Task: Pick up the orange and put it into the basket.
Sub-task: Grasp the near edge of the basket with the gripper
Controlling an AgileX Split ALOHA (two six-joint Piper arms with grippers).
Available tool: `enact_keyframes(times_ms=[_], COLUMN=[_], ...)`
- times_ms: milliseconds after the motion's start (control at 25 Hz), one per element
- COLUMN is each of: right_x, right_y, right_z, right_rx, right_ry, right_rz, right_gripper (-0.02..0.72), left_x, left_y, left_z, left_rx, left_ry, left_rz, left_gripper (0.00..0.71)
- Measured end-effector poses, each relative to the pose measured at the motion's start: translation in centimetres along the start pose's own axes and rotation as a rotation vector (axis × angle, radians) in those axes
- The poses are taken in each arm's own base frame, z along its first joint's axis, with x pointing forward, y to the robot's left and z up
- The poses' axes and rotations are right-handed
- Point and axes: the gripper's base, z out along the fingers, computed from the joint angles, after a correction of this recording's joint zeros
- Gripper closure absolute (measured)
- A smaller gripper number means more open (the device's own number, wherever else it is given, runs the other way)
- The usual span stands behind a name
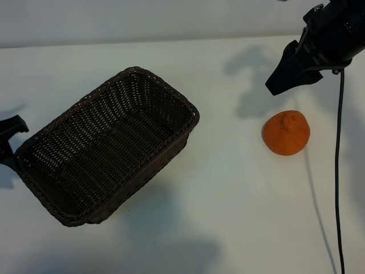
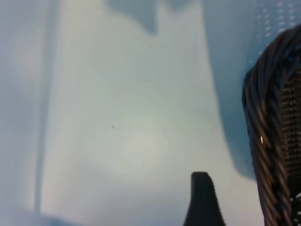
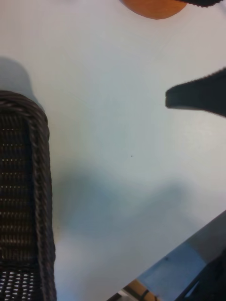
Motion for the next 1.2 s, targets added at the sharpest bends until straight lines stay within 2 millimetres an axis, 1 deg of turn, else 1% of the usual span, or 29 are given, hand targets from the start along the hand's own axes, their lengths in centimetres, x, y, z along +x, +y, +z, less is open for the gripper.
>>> enact_keyframes(times_ms=[320,480,640,1000,1200], right_x=[0.0,0.0,0.0,0.0,0.0], right_y=[0.0,0.0,0.0,0.0,0.0], right_z=[0.0,0.0,0.0,0.0,0.0], right_rx=[0.0,0.0,0.0,0.002,0.003], right_ry=[0.0,0.0,0.0,-0.003,-0.004], right_rz=[0.0,0.0,0.0,0.0,0.0], right_gripper=[0.258,0.258,0.258,0.258,0.258], left_x=[-0.2,-0.4,-0.8,-1.9,-2.1], left_y=[-0.1,-0.2,-0.4,-1.4,-2.1], left_z=[0.3,0.8,2.2,5.6,7.1], left_rx=[0.018,0.011,0.004,0.045,0.09], left_ry=[-0.035,-0.023,0.008,0.042,0.097], left_rz=[-0.023,-0.028,-0.039,-0.071,-0.044], left_gripper=[0.185,0.185,0.185,0.185,0.185])
